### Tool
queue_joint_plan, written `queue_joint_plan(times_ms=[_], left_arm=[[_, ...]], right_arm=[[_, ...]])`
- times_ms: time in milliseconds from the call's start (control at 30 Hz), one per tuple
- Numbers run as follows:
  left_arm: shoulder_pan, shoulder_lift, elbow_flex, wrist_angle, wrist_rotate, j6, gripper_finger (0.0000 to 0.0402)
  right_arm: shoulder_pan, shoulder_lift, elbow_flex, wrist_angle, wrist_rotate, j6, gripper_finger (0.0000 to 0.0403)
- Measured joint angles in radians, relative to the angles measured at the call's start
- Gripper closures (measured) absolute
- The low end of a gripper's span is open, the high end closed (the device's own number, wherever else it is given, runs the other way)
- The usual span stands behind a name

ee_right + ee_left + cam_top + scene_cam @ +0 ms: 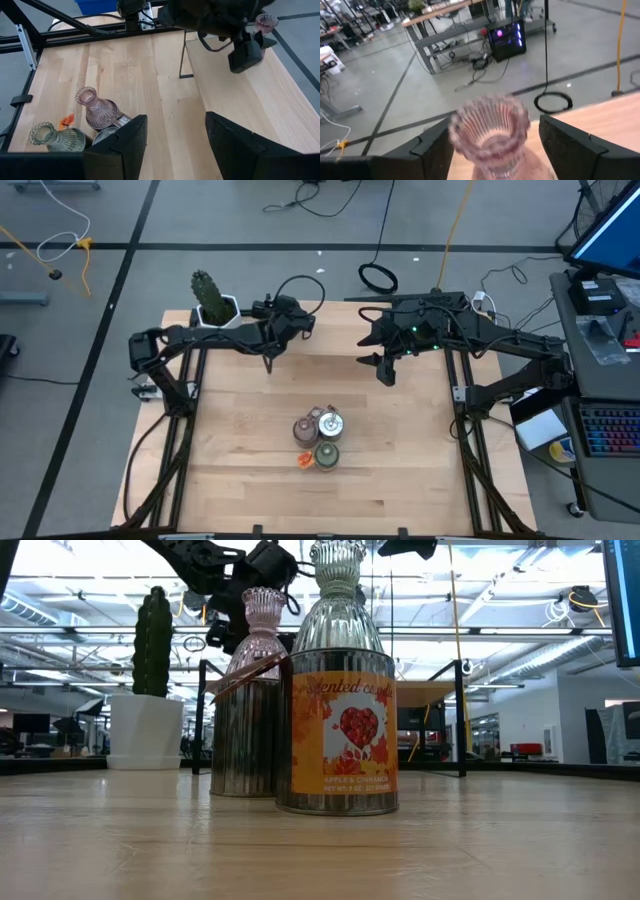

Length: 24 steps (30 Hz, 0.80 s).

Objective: Pick & Place candle stick holders
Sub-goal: Put the pink glass candle holder on the shelf

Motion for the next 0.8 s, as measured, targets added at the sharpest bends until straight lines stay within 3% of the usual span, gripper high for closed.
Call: queue_joint_plan(times_ms=[333,533,633,800], left_arm=[[-0.042,-0.136,0.0,-0.032,-0.032,0.046,0.0111],[-0.126,-0.239,0.0,-0.03,-0.024,0.045,0.011],[-0.192,-0.291,0.0,-0.03,0.048,0.046,0.011],[-0.315,-0.341,0.002,-0.037,0.261,0.051,0.011]], right_arm=[[0.0,0.0,0.0,0.043,-0.004,-0.003,0.0209],[0.0,0.0,0.0,0.043,-0.004,-0.008,0.0209],[0.0,0.0,0.0,0.035,-0.004,-0.008,0.0209],[0.0,0.0,0.0,-0.008,-0.004,-0.013,0.0209]])
